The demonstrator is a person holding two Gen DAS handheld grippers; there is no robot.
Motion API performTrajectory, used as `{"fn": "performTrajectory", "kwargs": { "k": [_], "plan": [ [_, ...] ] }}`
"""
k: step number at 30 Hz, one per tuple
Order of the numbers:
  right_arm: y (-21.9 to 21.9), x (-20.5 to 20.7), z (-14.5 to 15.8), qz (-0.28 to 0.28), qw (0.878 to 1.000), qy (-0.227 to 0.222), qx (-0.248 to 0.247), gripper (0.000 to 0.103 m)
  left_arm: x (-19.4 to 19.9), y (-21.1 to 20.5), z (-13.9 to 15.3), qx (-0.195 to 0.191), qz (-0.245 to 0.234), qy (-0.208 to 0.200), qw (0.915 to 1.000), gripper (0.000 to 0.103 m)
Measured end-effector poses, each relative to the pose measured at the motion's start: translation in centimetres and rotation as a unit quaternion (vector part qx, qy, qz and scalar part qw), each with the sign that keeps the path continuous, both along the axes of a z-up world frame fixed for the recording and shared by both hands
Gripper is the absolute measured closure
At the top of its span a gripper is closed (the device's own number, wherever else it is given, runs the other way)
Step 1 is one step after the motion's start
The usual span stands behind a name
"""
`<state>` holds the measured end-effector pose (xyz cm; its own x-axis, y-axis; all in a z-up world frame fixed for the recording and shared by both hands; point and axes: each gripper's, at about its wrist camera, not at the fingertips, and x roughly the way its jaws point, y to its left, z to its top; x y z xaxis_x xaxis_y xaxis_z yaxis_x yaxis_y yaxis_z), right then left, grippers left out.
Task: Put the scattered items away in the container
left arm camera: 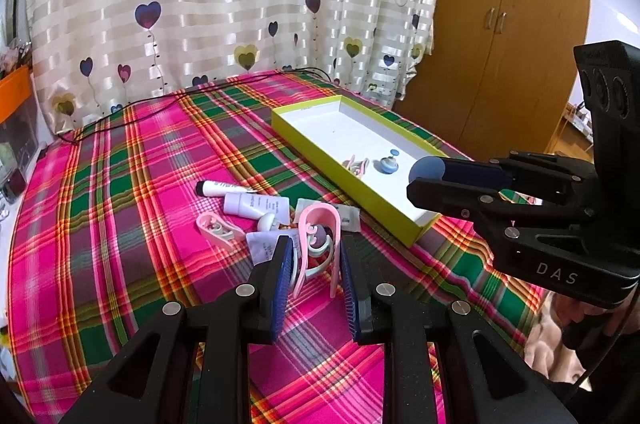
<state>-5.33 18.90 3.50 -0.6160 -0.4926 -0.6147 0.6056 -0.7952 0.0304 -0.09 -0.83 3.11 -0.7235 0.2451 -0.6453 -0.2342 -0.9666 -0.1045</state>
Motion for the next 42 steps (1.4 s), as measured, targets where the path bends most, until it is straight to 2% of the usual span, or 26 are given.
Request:
{"fn": "performTrajectory", "kwargs": {
  "k": [42],
  "plan": [
    [4.2,-4.7,-1.6,-0.071,0.997,-0.017,-0.004,0.077,-6.0,5.2,-0.3,0.014,-0.054,-0.013,0.9983,0.079]
  ]
}}
